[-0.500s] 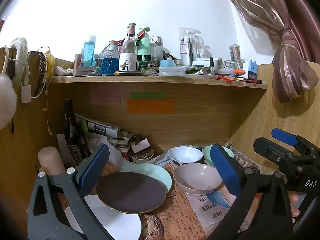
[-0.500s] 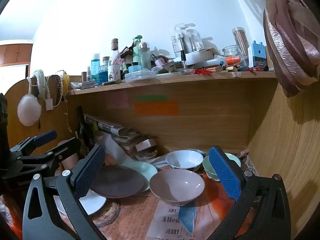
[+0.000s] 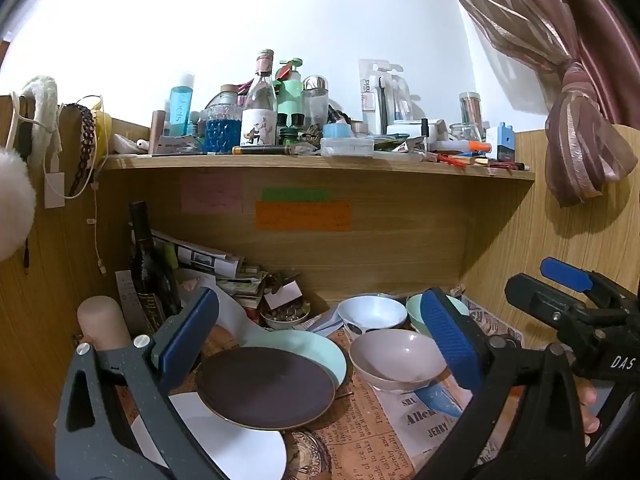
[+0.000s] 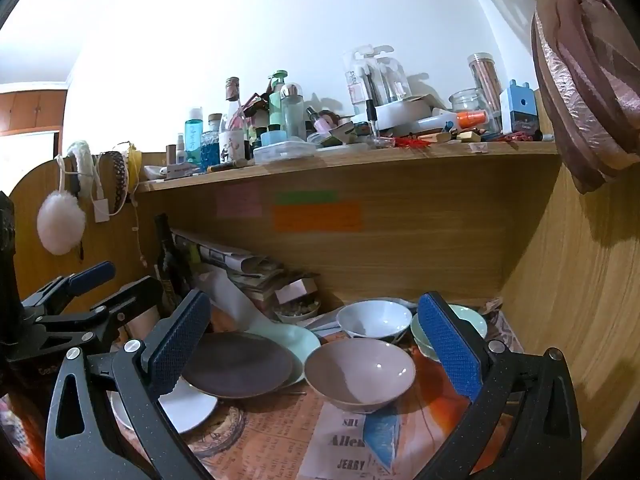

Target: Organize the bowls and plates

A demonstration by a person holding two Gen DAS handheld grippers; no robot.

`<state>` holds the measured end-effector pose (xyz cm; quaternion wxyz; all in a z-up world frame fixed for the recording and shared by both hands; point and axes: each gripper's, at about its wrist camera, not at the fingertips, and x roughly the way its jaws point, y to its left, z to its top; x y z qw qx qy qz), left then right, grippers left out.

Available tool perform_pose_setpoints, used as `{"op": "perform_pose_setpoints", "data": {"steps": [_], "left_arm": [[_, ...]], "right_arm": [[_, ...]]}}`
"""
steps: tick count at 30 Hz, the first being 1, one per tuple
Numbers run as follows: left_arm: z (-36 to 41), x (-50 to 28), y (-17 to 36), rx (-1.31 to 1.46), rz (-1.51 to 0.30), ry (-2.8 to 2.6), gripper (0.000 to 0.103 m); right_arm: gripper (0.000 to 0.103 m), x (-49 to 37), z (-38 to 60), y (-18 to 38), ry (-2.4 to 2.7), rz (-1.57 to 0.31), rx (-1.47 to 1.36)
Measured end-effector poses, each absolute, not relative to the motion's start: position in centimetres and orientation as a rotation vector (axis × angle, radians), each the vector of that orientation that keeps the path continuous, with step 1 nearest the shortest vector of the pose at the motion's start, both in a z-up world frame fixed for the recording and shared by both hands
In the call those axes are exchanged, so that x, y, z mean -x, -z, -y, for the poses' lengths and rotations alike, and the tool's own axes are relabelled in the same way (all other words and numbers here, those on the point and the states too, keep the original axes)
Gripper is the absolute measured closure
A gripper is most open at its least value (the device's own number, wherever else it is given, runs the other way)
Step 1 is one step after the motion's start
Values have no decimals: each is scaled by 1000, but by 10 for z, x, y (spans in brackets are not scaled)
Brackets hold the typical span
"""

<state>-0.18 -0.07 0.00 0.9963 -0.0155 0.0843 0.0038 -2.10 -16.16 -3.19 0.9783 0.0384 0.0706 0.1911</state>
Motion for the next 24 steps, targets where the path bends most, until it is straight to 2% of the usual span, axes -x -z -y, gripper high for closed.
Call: {"op": "perform_pose_setpoints", "data": {"steps": [24], "left_arm": [[1, -3, -3, 32, -178, 5, 0]], "right_arm": [[0, 21, 162, 31, -385, -139, -85]]}}
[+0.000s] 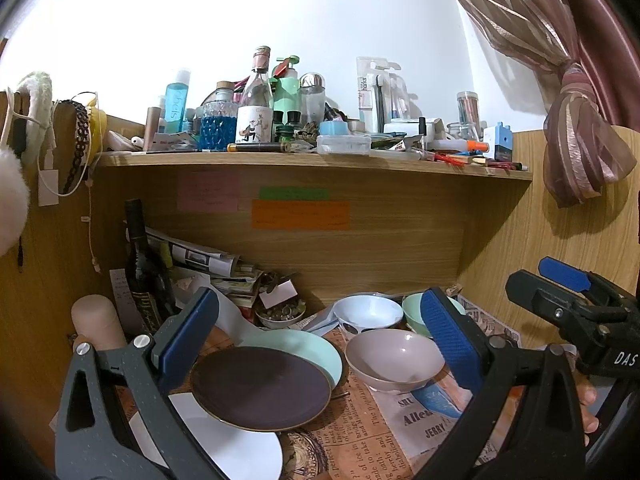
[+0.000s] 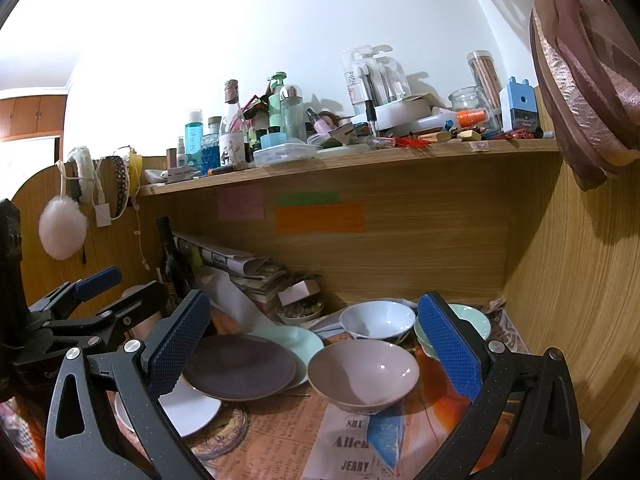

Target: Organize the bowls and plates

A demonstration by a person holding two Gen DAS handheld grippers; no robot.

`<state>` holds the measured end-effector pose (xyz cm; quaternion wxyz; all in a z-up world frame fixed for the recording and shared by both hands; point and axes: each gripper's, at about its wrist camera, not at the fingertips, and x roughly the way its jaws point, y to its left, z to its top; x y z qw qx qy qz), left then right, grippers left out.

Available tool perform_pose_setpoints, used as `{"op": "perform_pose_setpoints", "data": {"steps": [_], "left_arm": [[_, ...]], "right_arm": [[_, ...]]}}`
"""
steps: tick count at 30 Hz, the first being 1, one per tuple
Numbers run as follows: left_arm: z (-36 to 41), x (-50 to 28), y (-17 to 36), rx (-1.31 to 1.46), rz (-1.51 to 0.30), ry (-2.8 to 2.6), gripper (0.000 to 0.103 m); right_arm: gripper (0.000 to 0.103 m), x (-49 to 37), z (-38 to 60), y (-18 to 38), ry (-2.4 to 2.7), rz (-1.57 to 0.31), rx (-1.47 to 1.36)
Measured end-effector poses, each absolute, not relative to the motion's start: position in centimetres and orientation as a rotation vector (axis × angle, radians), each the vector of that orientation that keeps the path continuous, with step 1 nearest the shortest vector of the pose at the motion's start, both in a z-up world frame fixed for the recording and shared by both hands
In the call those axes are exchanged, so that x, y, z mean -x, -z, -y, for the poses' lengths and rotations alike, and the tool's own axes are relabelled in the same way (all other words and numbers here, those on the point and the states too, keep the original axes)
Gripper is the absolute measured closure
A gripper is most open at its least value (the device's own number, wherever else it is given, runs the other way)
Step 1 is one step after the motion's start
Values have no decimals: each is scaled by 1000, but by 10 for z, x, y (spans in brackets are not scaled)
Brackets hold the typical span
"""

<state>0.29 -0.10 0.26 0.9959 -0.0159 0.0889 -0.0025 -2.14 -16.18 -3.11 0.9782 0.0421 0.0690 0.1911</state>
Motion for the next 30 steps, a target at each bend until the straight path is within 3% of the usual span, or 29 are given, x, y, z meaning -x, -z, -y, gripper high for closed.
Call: {"op": "perform_pose_setpoints", "data": {"steps": [30], "left_arm": [[4, -4, -2, 33, -175, 4, 0]], "right_arm": [[0, 21, 159, 31, -388, -138, -92]]}}
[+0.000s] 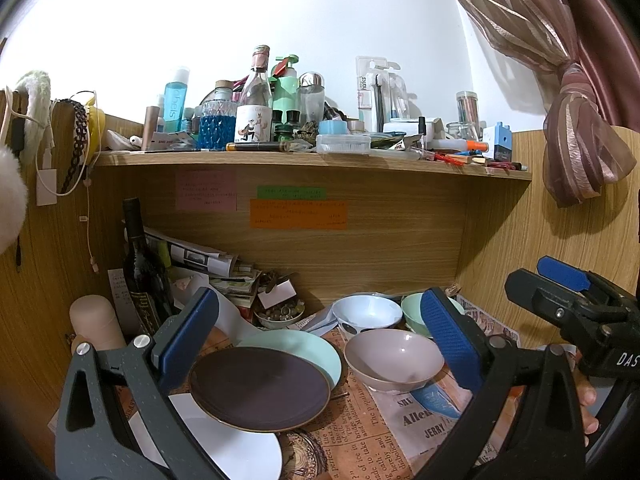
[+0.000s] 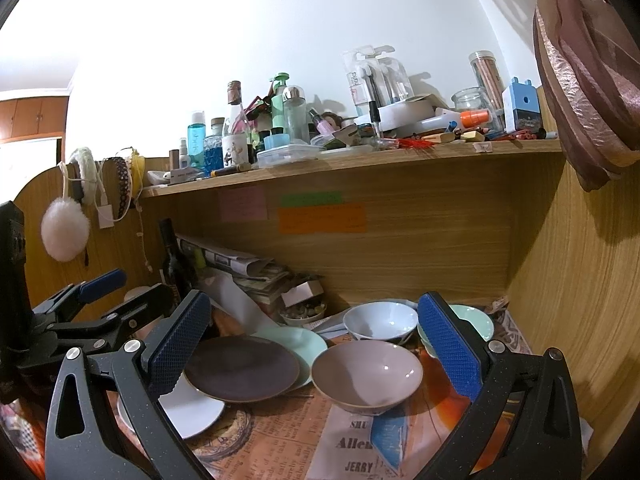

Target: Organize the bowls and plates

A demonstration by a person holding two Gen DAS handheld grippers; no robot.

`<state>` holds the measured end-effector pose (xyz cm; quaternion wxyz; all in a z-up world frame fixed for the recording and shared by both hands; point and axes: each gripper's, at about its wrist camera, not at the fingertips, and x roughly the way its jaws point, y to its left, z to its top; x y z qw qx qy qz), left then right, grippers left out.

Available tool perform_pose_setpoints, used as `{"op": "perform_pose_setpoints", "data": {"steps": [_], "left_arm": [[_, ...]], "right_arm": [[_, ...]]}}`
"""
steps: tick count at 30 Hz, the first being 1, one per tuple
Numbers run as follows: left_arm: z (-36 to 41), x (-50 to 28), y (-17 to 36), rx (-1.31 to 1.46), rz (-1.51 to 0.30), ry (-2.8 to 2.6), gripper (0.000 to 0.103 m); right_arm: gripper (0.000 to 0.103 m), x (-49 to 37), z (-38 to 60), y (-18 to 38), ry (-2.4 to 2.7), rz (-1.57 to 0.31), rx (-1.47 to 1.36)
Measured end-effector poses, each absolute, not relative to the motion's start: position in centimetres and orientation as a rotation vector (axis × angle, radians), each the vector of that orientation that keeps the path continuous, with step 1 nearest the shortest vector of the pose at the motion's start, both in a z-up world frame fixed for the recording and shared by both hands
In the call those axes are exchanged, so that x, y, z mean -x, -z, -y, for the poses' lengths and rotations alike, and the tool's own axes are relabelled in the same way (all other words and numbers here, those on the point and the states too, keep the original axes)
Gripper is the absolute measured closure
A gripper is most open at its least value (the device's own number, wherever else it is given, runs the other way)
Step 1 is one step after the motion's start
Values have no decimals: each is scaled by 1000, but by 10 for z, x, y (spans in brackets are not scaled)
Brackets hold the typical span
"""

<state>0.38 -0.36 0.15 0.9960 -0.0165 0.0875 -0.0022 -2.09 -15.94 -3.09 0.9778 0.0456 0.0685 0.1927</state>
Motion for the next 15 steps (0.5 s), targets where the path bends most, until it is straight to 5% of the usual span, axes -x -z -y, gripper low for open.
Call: {"op": "perform_pose_setpoints", "data": {"steps": [15], "left_arm": [[0, -9, 4, 39, -195, 13, 0]], "right_arm": [[0, 19, 157, 31, -384, -138, -86]]}}
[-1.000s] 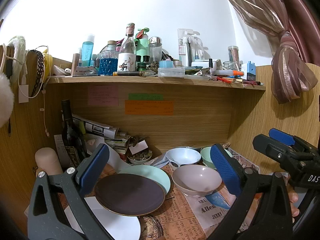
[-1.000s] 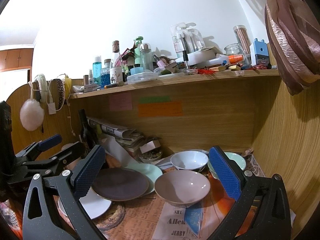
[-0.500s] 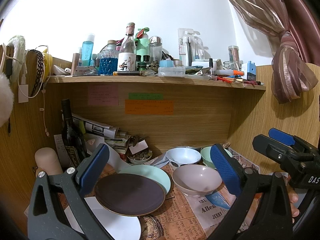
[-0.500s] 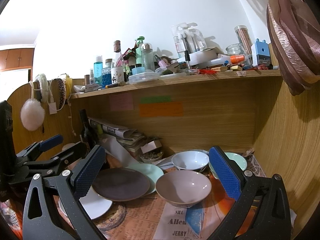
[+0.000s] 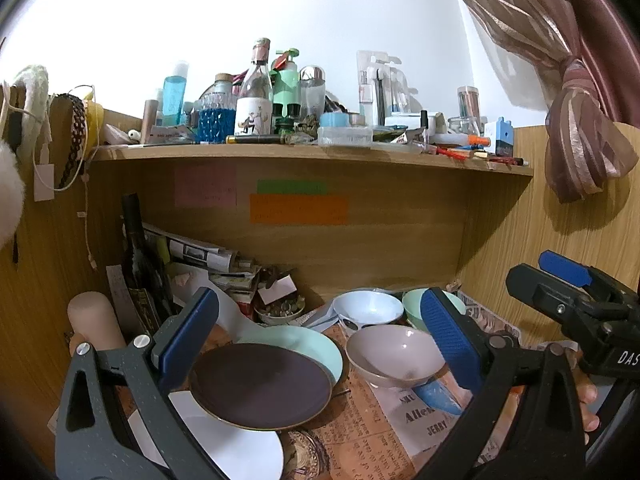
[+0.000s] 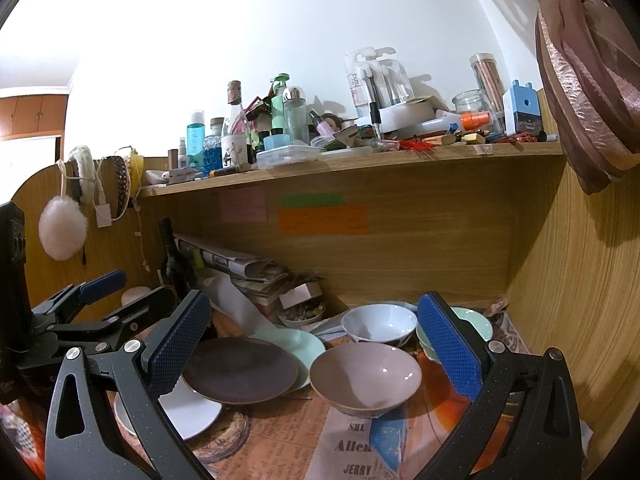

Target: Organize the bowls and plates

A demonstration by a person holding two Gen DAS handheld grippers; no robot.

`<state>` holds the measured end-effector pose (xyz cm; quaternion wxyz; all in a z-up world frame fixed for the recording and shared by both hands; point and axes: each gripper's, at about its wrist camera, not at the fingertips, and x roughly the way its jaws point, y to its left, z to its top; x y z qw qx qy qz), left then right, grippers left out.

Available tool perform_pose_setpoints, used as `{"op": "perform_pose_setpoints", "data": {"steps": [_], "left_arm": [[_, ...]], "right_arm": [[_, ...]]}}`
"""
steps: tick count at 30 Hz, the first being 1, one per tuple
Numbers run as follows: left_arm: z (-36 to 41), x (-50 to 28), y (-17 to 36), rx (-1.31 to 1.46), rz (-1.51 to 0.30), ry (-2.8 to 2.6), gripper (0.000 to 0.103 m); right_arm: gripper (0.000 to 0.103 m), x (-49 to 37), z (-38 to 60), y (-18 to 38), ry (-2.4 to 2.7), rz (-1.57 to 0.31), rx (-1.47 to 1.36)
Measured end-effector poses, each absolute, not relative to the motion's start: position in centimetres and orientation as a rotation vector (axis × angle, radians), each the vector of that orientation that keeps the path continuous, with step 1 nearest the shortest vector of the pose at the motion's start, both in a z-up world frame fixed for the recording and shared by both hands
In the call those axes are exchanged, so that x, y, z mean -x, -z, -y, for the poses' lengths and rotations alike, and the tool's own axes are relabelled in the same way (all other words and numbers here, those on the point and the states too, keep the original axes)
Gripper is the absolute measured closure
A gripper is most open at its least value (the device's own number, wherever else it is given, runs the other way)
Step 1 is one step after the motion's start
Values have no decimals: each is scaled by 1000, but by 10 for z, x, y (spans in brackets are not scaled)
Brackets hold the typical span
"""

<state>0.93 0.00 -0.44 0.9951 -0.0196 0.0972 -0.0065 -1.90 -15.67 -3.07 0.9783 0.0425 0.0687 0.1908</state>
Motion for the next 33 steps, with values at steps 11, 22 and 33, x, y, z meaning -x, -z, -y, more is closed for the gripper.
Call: {"op": "perform_pose_setpoints", "data": {"steps": [11, 22, 33], "left_arm": [[-30, -27, 31, 45, -291, -4, 0], [-104, -53, 77, 57, -496, -101, 8], [-147, -101, 101, 52, -680, -77, 31]], "right_arm": [[0, -8, 132, 56, -435, -223, -50], [2, -52, 101, 98, -480, -418, -68], [34, -91, 66, 138, -504, -620, -80]]}}
